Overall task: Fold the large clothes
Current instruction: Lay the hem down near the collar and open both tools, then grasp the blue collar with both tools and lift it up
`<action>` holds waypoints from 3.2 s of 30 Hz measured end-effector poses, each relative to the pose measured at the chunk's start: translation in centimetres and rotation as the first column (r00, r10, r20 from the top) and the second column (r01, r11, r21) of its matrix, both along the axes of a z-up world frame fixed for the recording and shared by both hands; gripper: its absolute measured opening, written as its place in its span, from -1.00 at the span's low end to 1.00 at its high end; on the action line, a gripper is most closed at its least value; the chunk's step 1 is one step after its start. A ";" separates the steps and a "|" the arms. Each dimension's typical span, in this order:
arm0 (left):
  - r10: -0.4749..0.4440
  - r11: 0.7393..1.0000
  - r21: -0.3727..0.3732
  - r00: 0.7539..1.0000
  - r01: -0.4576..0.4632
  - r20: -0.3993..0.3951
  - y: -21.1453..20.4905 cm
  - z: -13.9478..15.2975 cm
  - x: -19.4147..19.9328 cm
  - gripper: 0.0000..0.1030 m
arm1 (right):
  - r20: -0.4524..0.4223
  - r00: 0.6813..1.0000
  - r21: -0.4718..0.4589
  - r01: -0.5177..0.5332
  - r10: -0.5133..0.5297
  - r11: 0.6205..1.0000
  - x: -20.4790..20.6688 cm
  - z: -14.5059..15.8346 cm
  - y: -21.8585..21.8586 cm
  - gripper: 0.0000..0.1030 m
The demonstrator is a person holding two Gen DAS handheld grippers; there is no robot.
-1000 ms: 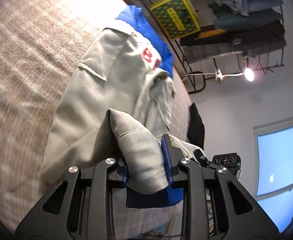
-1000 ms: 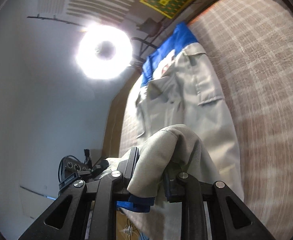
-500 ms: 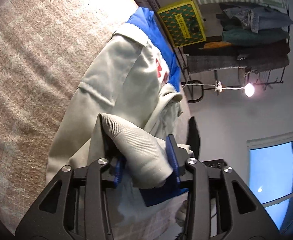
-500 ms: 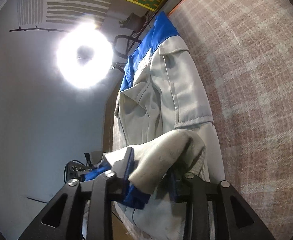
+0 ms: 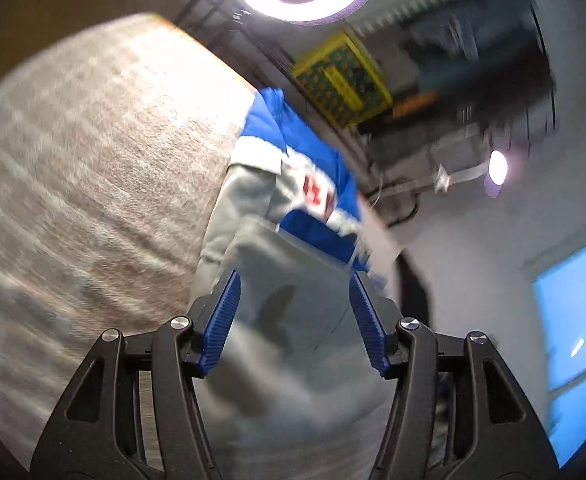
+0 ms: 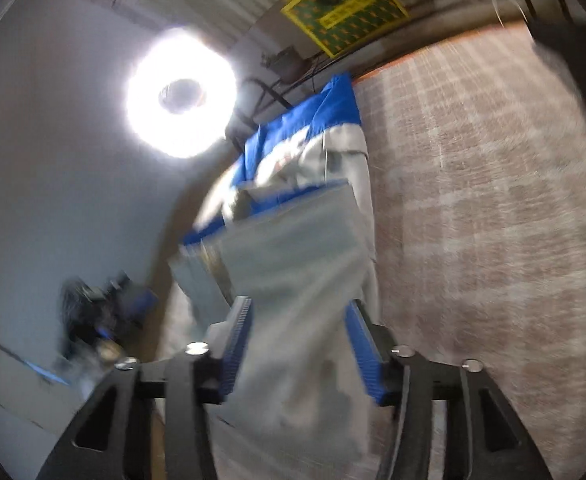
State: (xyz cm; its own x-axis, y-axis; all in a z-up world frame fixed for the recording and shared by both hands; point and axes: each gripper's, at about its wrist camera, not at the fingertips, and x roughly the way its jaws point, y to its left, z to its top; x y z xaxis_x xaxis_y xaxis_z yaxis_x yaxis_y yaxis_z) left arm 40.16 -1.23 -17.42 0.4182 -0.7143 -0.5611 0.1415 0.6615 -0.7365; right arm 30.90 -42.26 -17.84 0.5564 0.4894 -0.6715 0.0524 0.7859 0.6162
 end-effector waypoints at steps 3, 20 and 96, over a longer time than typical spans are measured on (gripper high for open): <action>-0.113 0.983 0.155 0.991 0.101 0.071 -3.0 0.4 -1.3 -0.19 | 0.045 0.997 -0.146 -0.059 0.066 0.988 -1.2 0.5 2.2 -0.24; -0.273 0.895 0.389 0.958 0.218 0.091 -5.4 -5.0 -6.8 -0.26 | -0.004 0.927 -0.498 -0.326 0.374 0.803 10.4 -0.7 16.2 -0.48; -0.132 0.972 0.215 0.979 0.097 0.154 -11.6 -2.6 27.3 -0.94 | 0.166 0.984 -0.168 -0.040 0.068 0.985 28.0 -1.4 -3.4 -0.92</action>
